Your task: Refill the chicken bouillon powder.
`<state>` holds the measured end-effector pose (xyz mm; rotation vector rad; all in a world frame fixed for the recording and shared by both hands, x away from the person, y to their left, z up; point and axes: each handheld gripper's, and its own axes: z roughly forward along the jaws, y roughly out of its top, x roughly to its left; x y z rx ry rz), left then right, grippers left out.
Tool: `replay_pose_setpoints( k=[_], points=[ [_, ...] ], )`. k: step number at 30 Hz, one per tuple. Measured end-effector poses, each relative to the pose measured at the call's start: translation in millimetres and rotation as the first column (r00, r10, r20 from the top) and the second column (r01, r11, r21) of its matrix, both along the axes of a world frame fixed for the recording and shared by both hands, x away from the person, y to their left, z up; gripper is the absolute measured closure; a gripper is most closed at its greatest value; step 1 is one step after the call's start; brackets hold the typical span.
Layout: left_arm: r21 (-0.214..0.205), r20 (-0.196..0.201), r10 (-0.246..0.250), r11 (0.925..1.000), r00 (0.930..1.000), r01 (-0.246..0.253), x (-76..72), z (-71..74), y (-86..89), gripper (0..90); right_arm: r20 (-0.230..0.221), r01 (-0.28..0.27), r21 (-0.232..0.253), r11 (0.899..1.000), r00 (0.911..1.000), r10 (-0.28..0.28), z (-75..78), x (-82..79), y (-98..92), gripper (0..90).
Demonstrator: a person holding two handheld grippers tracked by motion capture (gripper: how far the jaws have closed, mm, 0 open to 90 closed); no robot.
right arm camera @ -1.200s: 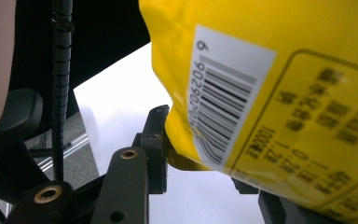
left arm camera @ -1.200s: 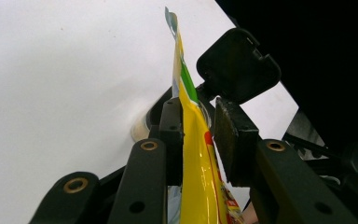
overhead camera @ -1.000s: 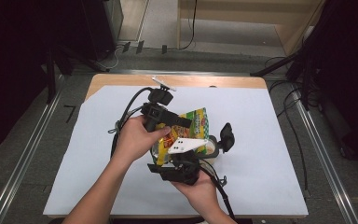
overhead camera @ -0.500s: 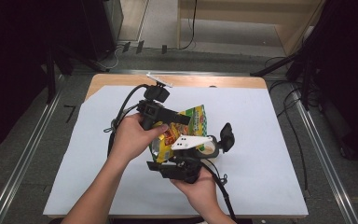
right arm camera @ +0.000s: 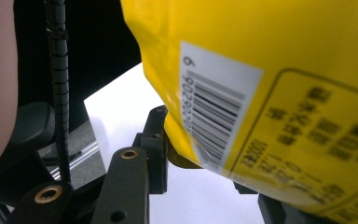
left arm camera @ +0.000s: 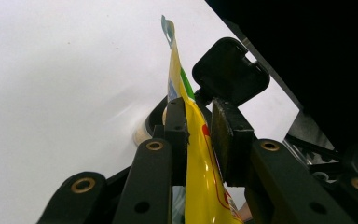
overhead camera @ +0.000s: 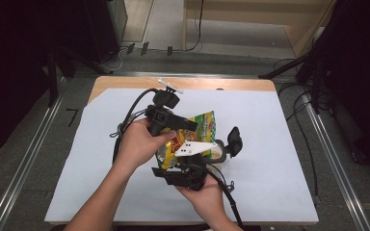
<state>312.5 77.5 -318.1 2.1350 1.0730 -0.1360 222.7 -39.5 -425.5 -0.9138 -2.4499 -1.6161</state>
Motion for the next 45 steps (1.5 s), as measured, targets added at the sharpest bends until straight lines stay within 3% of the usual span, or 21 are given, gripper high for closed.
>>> replay_pose_setpoints(
  k=[10, 14, 18, 22, 25, 32, 45],
  points=[
    [0.019, -0.011, -0.005, 0.9998, 0.9999, 0.005, 1.4, -2.6, -1.3, 77.6, 0.031, 0.005, -0.054, 0.999, 0.9995, -0.003, 0.4, -1.7, 1.6, 65.4],
    [-0.016, -0.022, -0.011, 0.9998, 0.9997, 0.011, 3.6, -1.9, 0.3, 73.2, 0.009, -0.012, -0.018, 1.0, 0.9999, 0.012, 1.7, 0.1, -0.6, 66.3],
    [-0.014, -0.019, -0.021, 0.9997, 0.9996, 0.02, 6.3, -2.9, -0.7, 73.4, -0.016, -0.012, 0.011, 1.0, 0.9998, 0.012, 2.0, 2.4, -2.5, 66.5],
    [-0.033, -0.09, -0.014, 0.9994, 0.9959, 0.011, 16.6, -8.8, 4.1, 77.5, -0.019, -0.008, -0.009, 1.0, 0.9998, 0.008, 2.4, 3.2, -1.9, 66.2],
    [-0.045, -0.116, -0.013, 0.9989, 0.9931, 0.008, 21.4, -9.9, 6.1, 78.4, -0.013, -0.01, -0.025, 1.0, 0.9999, 0.009, 3.5, 4.2, -1.5, 66.0],
    [-0.009, -0.119, -0.024, 0.9997, 0.9926, 0.023, 26.1, -6.1, -1.4, 78.3, -0.027, 0.003, -0.01, 1.0, 0.9996, -0.003, 5.5, 7.8, -1.6, 65.9],
    [-0.021, -0.144, -0.014, 0.9997, 0.9895, 0.011, 38.3, -13.2, 1.7, 78.2, -0.02, 0.005, -0.038, 0.999, 0.9998, -0.006, 5.1, 13.6, 2.1, 64.3]
  ],
)
